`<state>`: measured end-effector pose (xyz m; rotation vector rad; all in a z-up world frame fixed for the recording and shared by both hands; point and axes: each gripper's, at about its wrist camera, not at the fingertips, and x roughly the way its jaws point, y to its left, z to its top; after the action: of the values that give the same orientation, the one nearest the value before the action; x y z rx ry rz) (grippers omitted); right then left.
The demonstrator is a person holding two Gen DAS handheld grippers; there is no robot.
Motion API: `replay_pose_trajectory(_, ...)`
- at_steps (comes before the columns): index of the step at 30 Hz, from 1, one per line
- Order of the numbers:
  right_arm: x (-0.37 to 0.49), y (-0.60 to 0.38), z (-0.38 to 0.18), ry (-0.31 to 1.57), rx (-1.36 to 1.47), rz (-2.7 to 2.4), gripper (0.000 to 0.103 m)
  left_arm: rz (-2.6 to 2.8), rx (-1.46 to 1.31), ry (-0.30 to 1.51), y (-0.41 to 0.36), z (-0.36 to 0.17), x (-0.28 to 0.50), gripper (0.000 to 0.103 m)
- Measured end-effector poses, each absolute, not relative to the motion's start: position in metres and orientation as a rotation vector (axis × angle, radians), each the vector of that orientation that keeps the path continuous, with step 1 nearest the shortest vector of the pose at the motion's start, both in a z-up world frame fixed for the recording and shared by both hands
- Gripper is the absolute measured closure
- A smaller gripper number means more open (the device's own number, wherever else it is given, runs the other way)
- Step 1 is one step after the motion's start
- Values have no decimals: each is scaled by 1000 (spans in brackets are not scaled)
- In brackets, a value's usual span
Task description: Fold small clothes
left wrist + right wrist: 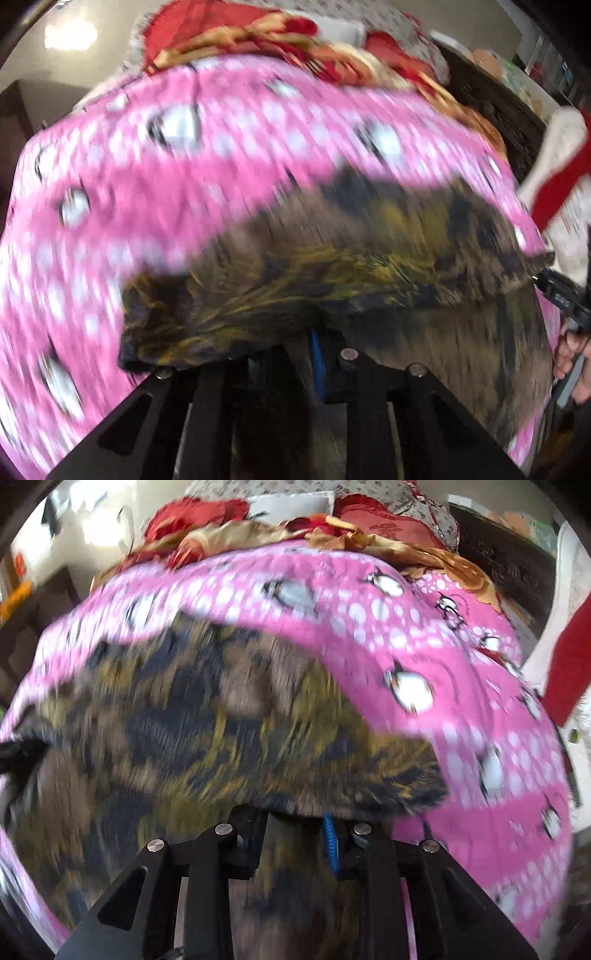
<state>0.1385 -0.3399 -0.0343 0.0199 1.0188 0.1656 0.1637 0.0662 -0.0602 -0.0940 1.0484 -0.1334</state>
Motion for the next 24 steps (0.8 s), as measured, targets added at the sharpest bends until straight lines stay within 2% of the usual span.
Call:
replay_pose_trajectory(4,176,-362,-7,893,149,86,77,43,-162,918,101,-24,189,79)
replay_pose_trajectory(8,166,-361,17,814,196,80,77,23,-248,837,109,-9,177,65)
replay_pose_trajectory(11,161,-338,12,826,168,72,77,-7,-219,845,79,-24,182,65)
replay_pose_trajectory(16,175,-322,-40,922,101,-66,77,117,-116,888,73,-72,193,65)
replay_pose_trajectory(18,174,-327,-52,893,85,-53,64,73,-222,869,89,-79,190,65)
replay_pose_trajectory(24,184,-342,-65,900,155,-26,50,103,-214,854,86,-84,198,65)
